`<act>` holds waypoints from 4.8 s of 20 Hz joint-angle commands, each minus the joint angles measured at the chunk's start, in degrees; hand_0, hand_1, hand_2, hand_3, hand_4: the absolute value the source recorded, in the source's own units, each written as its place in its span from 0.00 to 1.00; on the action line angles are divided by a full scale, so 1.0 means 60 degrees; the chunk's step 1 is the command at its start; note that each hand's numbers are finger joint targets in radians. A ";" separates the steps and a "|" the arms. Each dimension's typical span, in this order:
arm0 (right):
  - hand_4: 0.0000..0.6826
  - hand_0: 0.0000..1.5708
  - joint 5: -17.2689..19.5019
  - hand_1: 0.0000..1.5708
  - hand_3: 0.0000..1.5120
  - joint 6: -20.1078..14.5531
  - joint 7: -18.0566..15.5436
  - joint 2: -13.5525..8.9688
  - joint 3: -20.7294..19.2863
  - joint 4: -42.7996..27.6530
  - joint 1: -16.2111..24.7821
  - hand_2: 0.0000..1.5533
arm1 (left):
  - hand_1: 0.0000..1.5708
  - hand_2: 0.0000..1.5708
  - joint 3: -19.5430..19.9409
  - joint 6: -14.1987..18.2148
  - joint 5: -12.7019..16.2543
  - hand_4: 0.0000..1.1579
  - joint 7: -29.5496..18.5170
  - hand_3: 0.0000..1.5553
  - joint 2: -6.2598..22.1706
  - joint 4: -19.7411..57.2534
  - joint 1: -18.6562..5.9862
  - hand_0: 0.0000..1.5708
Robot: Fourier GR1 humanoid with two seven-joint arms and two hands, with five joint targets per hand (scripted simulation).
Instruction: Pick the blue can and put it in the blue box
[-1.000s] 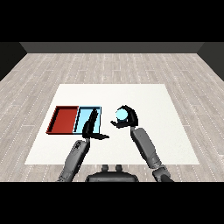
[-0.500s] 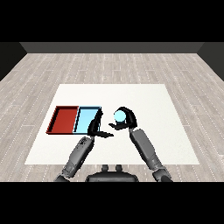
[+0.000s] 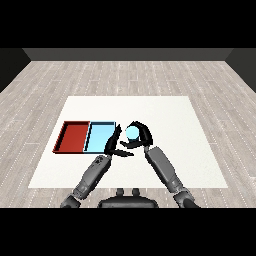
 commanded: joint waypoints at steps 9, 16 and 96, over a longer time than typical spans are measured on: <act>0.95 0.89 0.0282 0.89 0.92 -0.0211 0.0156 0.0006 0.0769 -0.0836 0.0618 0.92 | 0.00 0.00 -0.0736 0.0498 0.0680 0.00 -0.0129 0.00 0.0000 0.0306 -0.0434 0.00; 0.90 0.90 -0.0317 0.90 0.93 -0.0705 0.0099 0.0006 0.1301 -0.0039 -0.0273 0.93 | 0.00 0.00 -0.0404 0.0221 0.0674 0.00 -0.0185 0.00 0.0000 0.0874 -0.0968 0.00; 0.00 0.00 -0.2198 0.00 0.00 0.0806 0.0468 -0.2090 -0.1880 -0.5453 0.4286 0.00 | 1.00 1.00 0.1339 0.1639 -0.0614 0.98 0.0701 0.96 0.1937 0.2492 -0.1314 1.00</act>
